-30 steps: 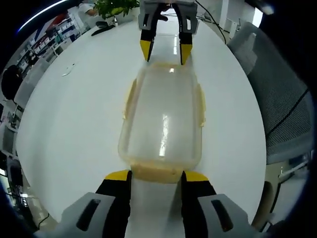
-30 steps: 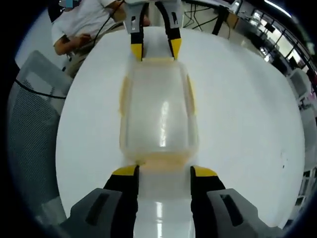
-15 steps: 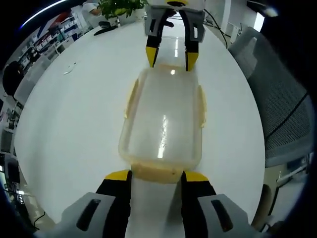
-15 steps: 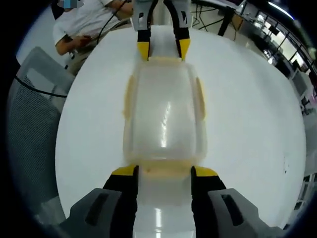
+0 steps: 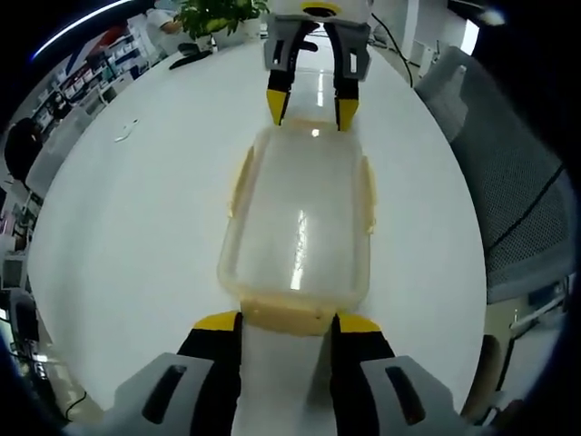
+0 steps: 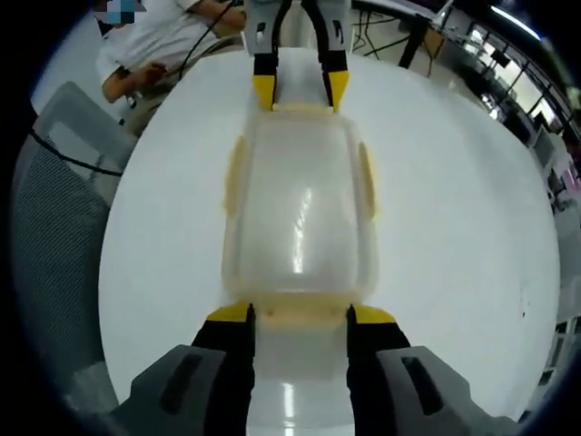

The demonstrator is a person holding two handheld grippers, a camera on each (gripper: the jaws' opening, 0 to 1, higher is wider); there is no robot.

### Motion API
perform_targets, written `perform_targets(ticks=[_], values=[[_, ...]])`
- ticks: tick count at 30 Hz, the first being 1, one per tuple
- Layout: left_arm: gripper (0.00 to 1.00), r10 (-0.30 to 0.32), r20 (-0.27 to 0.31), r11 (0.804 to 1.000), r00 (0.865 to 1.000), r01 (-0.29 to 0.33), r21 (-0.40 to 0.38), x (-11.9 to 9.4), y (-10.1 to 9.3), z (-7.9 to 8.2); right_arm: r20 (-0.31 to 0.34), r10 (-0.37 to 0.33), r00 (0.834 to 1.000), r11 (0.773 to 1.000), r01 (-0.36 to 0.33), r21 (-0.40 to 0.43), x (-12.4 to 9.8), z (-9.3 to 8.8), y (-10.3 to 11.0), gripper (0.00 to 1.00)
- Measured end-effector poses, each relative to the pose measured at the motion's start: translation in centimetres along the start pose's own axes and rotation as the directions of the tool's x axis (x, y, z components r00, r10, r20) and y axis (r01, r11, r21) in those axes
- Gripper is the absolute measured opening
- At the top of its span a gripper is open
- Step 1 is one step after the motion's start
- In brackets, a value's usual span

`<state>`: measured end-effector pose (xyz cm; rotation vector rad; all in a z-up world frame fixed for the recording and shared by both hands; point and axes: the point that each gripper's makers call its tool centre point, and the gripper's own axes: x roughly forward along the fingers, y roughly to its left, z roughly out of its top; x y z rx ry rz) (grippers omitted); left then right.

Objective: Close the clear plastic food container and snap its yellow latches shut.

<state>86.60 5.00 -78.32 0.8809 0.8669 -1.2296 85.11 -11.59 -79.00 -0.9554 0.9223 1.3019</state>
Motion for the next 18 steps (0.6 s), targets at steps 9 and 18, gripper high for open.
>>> perform_targets(ticks=[9,18], values=[[0.31,-0.012,-0.029,1.0,1.0,0.011,-0.024,-0.8,-0.7,-0.3,0.026,0.011,1.0,1.0,-0.011,-0.009,-0.6,0.6,0.6,0.35],[0.31,-0.02,-0.022,0.999,1.0,0.019,-0.031,-1.1,-1.5,-0.4,0.028,0.022,0.999,1.0,-0.021,-0.018,-0.8,0.7,1.2,0.35]])
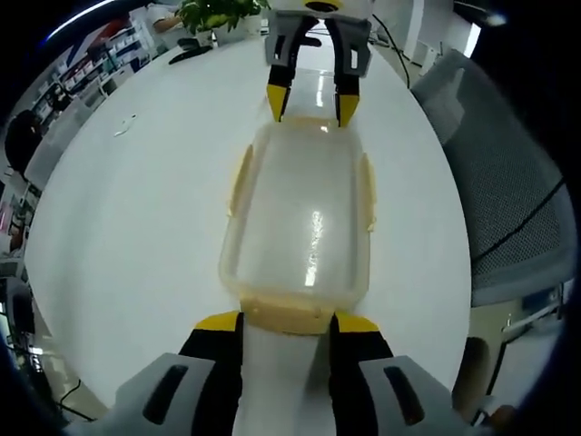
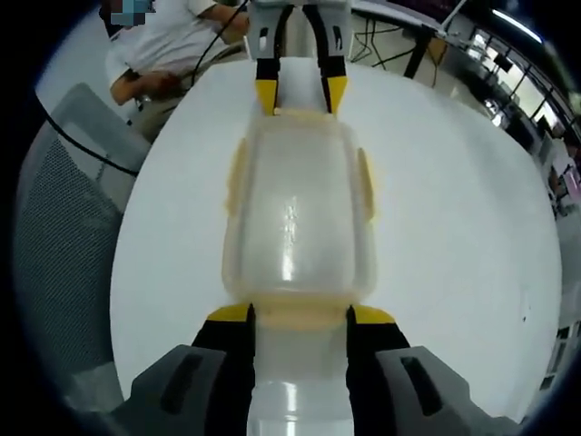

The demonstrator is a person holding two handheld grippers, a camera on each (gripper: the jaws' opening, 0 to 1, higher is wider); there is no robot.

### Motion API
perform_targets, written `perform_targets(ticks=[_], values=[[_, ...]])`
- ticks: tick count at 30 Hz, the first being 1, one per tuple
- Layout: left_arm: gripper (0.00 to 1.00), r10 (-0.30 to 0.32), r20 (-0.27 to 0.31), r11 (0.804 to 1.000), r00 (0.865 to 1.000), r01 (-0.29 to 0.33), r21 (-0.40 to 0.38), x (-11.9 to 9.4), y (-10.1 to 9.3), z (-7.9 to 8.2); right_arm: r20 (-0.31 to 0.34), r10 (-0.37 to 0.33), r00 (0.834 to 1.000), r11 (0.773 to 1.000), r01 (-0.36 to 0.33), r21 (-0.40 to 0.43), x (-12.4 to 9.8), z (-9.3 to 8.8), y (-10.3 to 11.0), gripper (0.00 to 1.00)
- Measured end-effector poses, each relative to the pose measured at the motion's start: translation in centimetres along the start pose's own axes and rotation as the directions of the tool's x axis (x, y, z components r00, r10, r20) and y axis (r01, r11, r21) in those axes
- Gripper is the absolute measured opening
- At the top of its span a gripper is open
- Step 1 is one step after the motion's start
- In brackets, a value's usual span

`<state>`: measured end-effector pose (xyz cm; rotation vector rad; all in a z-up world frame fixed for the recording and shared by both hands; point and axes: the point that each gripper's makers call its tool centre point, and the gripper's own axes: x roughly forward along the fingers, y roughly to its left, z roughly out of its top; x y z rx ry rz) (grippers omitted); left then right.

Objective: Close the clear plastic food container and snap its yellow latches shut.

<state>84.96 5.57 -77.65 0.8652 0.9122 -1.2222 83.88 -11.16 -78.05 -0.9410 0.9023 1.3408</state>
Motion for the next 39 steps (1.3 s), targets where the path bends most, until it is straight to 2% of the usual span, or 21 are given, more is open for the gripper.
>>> perform_targets(ticks=[13,28,39], values=[[0.3,0.023,0.031,1.0,0.999,-0.023,0.007,-2.0,-0.8,1.2,0.029,-0.01,1.0,1.0,0.01,0.004,-2.3,0.4,0.8,0.35],[0.3,0.02,0.046,0.999,0.999,-0.022,0.028,-3.7,-1.3,4.8,0.044,-0.011,0.999,1.0,0.01,0.028,-5.6,-1.1,1.6,0.35],[0.3,0.007,0.05,0.999,0.999,-0.01,0.05,-4.0,-1.6,8.0,0.046,-0.016,0.999,0.998,0.014,0.057,-8.0,-3.1,1.9,0.35]])
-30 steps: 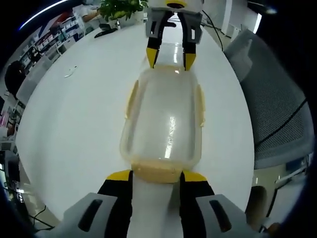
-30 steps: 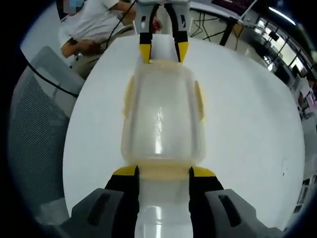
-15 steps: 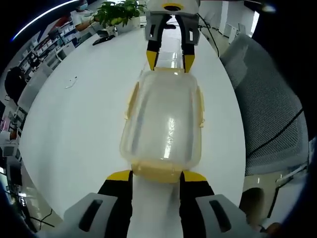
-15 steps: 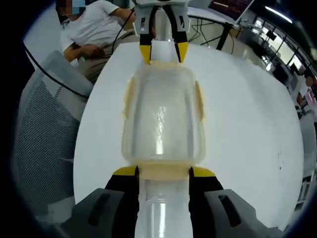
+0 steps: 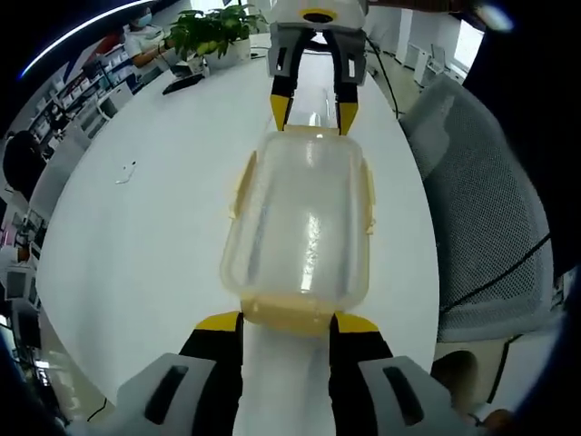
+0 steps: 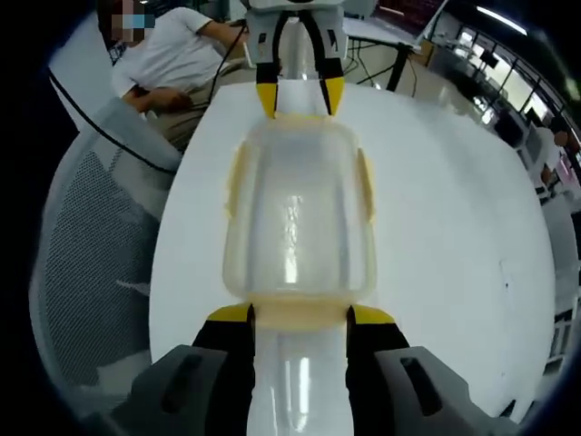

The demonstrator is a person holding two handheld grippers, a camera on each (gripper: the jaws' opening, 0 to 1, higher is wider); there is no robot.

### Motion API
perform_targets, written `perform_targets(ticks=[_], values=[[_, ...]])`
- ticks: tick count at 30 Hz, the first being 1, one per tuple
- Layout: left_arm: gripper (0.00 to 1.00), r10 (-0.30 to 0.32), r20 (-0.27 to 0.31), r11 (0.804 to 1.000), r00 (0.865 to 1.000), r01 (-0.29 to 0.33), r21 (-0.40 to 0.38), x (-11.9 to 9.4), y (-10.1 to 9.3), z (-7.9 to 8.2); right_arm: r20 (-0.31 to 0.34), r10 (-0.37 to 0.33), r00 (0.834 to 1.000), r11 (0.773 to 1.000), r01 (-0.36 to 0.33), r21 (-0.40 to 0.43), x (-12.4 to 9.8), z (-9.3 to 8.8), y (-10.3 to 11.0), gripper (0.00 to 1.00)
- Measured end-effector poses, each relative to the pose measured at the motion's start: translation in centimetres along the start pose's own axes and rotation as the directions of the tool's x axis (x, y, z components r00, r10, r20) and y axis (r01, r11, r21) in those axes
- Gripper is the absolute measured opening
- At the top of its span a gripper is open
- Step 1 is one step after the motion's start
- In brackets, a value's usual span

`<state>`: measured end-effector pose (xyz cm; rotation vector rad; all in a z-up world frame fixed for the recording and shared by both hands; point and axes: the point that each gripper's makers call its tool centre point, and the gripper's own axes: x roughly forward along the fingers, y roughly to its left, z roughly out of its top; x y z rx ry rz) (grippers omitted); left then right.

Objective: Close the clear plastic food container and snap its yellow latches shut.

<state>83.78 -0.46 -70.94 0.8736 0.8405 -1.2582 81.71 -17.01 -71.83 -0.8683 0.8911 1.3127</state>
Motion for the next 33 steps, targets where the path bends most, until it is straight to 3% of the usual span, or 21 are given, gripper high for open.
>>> perform_targets(ticks=[18,33], values=[[0.3,0.006,0.019,1.0,1.0,-0.006,0.025,1.7,0.1,5.1,-0.018,-0.022,1.0,1.0,0.022,0.011,-3.0,-4.5,-0.5,0.35],[0.3,0.012,0.019,0.999,1.0,-0.013,0.03,3.8,0.3,8.4,-0.028,-0.03,0.999,1.0,0.03,0.007,-4.1,-8.2,-1.5,0.35]])
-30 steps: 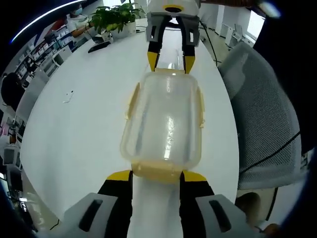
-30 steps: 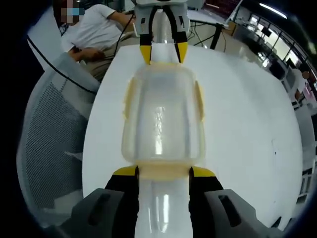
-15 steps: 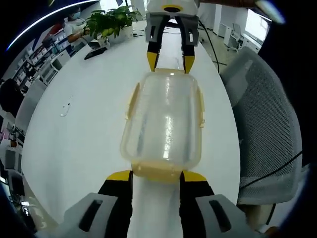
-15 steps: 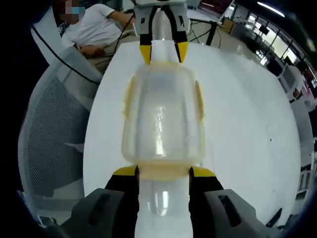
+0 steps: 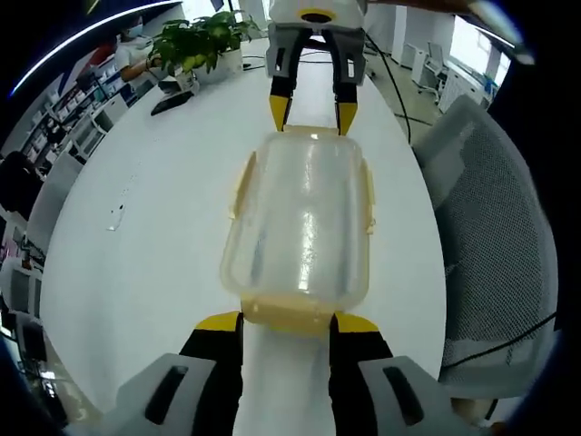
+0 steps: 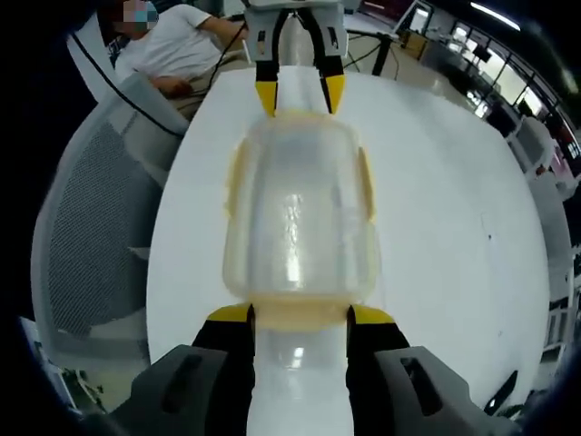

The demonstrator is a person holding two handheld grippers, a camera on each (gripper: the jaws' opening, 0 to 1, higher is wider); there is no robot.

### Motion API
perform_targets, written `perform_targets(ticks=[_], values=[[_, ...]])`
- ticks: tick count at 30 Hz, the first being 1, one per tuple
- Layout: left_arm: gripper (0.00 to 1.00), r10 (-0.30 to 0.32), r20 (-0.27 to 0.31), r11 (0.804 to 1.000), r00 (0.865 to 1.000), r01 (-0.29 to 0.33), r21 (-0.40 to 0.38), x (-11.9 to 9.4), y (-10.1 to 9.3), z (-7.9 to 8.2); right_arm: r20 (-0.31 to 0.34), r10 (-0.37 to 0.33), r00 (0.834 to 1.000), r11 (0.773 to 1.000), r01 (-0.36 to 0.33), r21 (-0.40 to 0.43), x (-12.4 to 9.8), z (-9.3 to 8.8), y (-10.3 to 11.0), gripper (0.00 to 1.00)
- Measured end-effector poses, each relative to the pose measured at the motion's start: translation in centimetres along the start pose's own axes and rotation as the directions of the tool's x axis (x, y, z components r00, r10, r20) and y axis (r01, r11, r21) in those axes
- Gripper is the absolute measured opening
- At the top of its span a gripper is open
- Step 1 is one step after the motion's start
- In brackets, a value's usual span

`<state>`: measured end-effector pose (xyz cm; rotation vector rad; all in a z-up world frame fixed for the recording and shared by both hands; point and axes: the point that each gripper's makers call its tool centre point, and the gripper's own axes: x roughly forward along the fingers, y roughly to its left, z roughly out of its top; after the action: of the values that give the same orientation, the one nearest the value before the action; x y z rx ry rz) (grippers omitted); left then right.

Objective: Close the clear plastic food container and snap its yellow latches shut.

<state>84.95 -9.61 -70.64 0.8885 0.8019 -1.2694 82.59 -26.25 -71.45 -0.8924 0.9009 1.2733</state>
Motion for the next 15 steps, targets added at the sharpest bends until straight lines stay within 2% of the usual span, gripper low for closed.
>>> perform_targets(ticks=[15], values=[[0.3,0.013,0.006,1.0,1.0,-0.013,-0.012,1.9,0.2,2.9,-0.016,0.008,1.0,1.0,-0.008,-0.013,-0.8,-3.2,-1.0,0.35]])
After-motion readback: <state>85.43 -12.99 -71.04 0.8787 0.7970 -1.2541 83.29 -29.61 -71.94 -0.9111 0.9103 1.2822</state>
